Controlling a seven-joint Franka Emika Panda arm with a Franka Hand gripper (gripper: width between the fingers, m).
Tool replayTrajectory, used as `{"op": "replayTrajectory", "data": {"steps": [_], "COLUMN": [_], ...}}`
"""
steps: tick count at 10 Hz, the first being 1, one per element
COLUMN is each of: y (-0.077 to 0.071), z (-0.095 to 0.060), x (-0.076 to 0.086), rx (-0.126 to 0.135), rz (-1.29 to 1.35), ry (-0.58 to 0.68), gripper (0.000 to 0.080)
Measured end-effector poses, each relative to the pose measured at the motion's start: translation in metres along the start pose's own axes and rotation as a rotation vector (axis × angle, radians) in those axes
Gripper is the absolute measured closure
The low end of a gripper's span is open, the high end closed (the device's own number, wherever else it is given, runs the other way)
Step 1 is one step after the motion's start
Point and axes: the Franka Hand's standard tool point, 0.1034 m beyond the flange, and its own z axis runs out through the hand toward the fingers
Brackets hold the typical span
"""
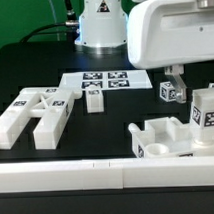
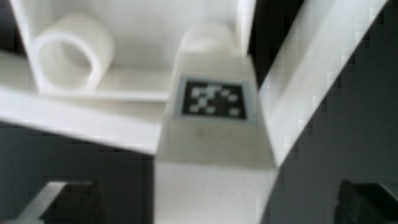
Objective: Assemble chair
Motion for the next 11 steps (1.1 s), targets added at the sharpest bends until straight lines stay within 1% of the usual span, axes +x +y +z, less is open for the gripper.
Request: {"op": "replayTrajectory", "data": {"steps": [2, 3, 4, 8, 9, 10, 11], "y": [-0.002, 0.000, 0.002, 0.013, 0.010, 0.010, 0.010], "z": [0.003, 0.006, 0.008, 0.009, 0.010, 0.010, 0.010], "x": [-0.002, 0.001, 0.001, -0.001, -0.002, -0.002, -0.002], "rx": [0.024, 0.025, 0.023, 0.021, 0.022, 0.022, 0.022], "rz": [-0.002, -0.003, -0.001, -0.003, -0.004, -0.005, -0.004], "ry": [-0.138, -0.143, -0.135, -0.134, -0.133, -0.134, -0.133], "gripper": [0.0150, 0.0150, 0.0150, 0.0150, 0.0260, 0.0426, 0.0426]}}
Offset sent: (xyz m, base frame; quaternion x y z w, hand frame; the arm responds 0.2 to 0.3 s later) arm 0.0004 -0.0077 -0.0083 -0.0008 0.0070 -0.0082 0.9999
